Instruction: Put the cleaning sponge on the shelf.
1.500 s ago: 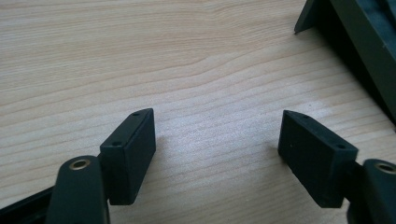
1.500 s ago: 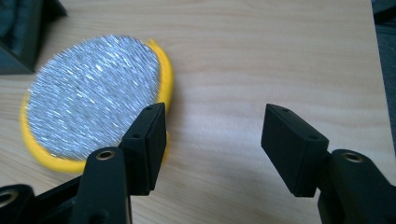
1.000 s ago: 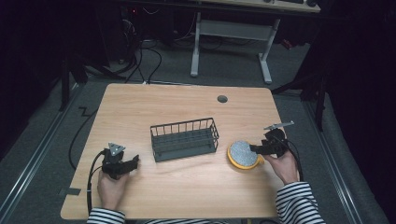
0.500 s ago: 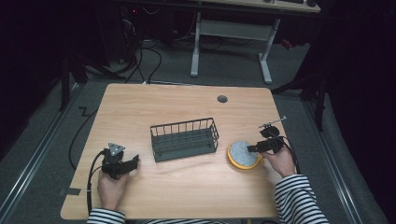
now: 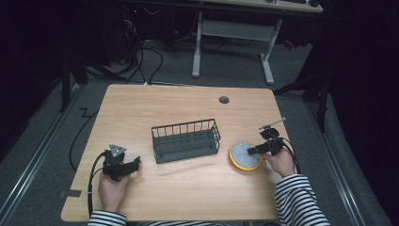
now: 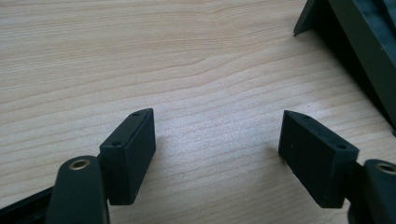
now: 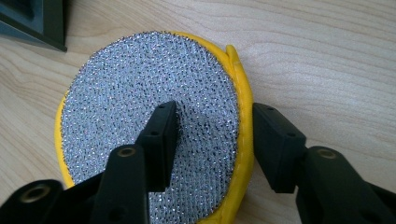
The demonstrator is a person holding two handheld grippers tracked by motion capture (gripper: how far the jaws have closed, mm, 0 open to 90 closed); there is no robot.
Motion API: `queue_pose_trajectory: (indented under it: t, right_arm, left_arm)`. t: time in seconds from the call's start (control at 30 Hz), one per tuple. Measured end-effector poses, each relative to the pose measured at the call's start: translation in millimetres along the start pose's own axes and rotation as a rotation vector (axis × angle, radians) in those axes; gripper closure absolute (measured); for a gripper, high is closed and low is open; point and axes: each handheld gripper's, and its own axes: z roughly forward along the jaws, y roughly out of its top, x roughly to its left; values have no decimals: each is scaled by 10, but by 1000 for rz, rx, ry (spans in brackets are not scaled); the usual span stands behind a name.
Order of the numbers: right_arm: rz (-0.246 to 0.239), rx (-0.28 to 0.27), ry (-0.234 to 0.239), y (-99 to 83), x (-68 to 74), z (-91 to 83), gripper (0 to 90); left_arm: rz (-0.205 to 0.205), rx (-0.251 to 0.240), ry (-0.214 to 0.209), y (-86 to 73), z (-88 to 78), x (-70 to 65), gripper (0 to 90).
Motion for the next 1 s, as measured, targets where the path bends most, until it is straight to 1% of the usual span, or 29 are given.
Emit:
queue_pose_trajectory:
  t: [0.07, 0.1, 0.17, 0.23, 0.27, 0.43, 0.5, 0.53, 0.67, 0.77, 0.8, 0.83, 0.93, 1.0]
  right_arm:
    - [1, -1, 5, -1, -6, 5, 548]
    - [-8, -3, 6, -3, -8, 8, 590]
    - [-10, -2, 2, -3, -1, 6, 604]
    - [-18, -3, 0, -4, 7, 0, 655]
    - [-29, -8, -3, -7, 12, -10, 705]
    - [-47, -13, -5, -7, 29, -19, 769]
    - [-52, -16, -7, -7, 32, -18, 776]
    - [-63, -21, -9, -9, 38, -20, 789]
    - [-66, -23, -7, -14, 49, -28, 800]
    - [-77, -47, 6, -25, 45, -41, 808]
    - [-77, -47, 6, -25, 45, -41, 808]
    - [-73, -61, 17, -29, 41, -50, 810]
    - [-67, -82, 38, -29, 37, -72, 811]
    - [-73, -85, 37, -27, 35, -84, 812]
  left_arm:
    - [0, 0, 0, 0, 0, -1, 279]
    - [0, 0, 0, 0, 0, -1, 279]
    - [1, 0, 1, 0, 0, -2, 279]
    - [2, 0, 1, -1, 0, -5, 278]
    - [4, 1, 1, -1, 0, -9, 275]
    - [4, 1, 1, -1, 0, -9, 274]
    - [4, 1, 1, -1, 0, -9, 274]
    - [4, 1, 0, -1, 0, -8, 273]
    - [2, -1, 0, -2, 1, -8, 273]
    - [2, -1, 0, -2, 1, -7, 273]
    - [2, -1, 0, -2, 1, -7, 274]
    - [2, -1, 0, -2, 1, -8, 273]
    - [2, -1, 0, -2, 1, -8, 273]
    - [2, -1, 0, -2, 1, -8, 273]
